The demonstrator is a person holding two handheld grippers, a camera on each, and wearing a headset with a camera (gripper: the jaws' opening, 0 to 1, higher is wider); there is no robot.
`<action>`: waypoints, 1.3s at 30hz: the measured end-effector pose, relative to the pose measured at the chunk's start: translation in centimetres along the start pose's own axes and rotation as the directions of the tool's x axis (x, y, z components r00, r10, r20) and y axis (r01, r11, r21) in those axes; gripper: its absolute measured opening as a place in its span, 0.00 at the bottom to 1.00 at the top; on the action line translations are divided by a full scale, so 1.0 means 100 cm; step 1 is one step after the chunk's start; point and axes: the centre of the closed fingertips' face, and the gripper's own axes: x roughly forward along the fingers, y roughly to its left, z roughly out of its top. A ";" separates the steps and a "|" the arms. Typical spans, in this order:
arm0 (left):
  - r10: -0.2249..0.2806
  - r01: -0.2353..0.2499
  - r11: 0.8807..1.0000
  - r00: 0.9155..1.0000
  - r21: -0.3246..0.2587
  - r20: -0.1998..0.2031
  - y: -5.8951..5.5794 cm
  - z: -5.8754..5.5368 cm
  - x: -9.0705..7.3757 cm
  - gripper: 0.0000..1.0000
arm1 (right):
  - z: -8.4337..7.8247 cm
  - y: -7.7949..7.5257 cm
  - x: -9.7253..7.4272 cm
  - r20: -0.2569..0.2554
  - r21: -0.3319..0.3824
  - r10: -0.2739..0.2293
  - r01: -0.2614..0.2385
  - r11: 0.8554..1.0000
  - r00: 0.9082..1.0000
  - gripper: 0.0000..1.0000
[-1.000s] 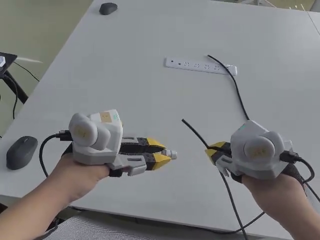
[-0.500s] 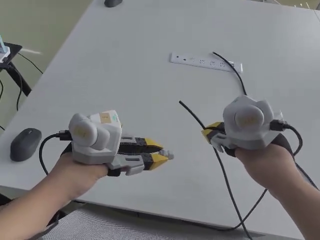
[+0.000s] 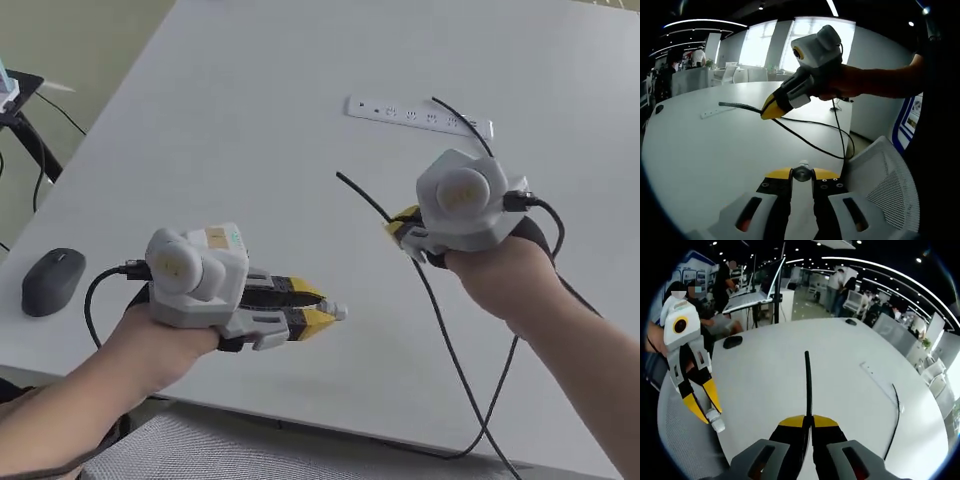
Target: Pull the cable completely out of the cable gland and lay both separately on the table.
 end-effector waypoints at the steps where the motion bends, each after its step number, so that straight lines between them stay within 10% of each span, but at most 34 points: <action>1: 0.000 0.000 1.000 1.000 0.018 0.003 0.000 -0.001 0.000 0.15 | 0.002 0.005 0.006 -0.002 -0.015 0.014 -0.014 1.000 1.000 0.00; 18: -0.053 0.054 0.998 0.996 0.012 -0.066 0.006 -0.055 0.013 0.15 | 0.048 0.063 0.075 0.005 -0.137 0.154 -0.152 0.979 0.988 0.00; 39: -0.056 0.053 0.998 0.989 -0.027 -0.135 0.042 -0.105 0.020 0.15 | 0.010 0.107 0.149 -0.089 -0.175 0.288 -0.300 0.938 0.953 0.00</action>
